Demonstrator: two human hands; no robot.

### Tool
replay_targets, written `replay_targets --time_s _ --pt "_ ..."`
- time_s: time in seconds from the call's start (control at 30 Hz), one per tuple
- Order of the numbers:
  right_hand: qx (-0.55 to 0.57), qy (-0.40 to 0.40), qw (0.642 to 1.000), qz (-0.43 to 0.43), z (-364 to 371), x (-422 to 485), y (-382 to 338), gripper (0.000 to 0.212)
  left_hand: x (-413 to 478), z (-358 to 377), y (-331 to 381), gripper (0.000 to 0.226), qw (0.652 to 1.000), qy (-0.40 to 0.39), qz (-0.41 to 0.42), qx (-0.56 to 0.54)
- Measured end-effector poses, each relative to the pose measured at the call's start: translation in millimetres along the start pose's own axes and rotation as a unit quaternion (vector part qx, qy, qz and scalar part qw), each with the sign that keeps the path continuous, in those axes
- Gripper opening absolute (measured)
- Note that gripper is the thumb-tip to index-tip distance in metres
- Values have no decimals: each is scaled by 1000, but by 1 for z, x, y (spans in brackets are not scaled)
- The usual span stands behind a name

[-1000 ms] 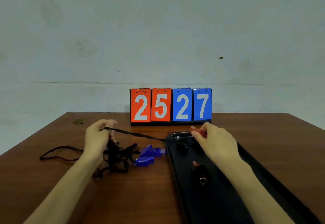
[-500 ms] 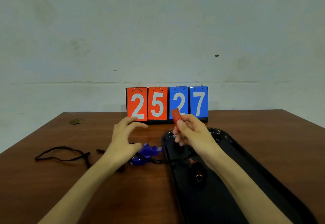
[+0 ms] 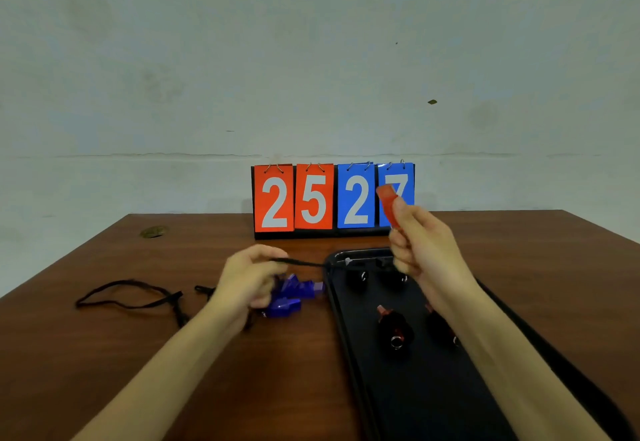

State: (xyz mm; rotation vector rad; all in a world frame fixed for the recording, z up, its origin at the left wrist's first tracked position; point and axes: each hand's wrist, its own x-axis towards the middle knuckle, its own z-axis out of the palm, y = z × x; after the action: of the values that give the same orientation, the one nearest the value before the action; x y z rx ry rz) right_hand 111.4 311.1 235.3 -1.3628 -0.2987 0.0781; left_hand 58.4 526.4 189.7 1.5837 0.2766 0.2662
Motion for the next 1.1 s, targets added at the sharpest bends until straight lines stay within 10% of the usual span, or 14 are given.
replay_targets --time_s 0.17,0.37,0.43,0.57,0.77,1.1 --pt "-278 118 949 -89 2 0 8 40 16 -32 -4 21 989 138 -31 -50" --pt "-165 51 985 -26 -1 4 10 30 27 -24 8 43 979 152 -123 65" --pt "-125 0 992 -12 4 0 11 26 22 -12 4 61 975 159 -33 151" --pt "-128 -84 988 -21 15 -8 17 23 -4 8 -7 43 970 71 157 172" --pt "-43 -171 984 18 23 -18 23 34 -31 43 -10 38 955 -269 64 -109" --pt "152 -35 982 108 13 -1 26 24 -31 41 -10 29 977 -207 39 -29"
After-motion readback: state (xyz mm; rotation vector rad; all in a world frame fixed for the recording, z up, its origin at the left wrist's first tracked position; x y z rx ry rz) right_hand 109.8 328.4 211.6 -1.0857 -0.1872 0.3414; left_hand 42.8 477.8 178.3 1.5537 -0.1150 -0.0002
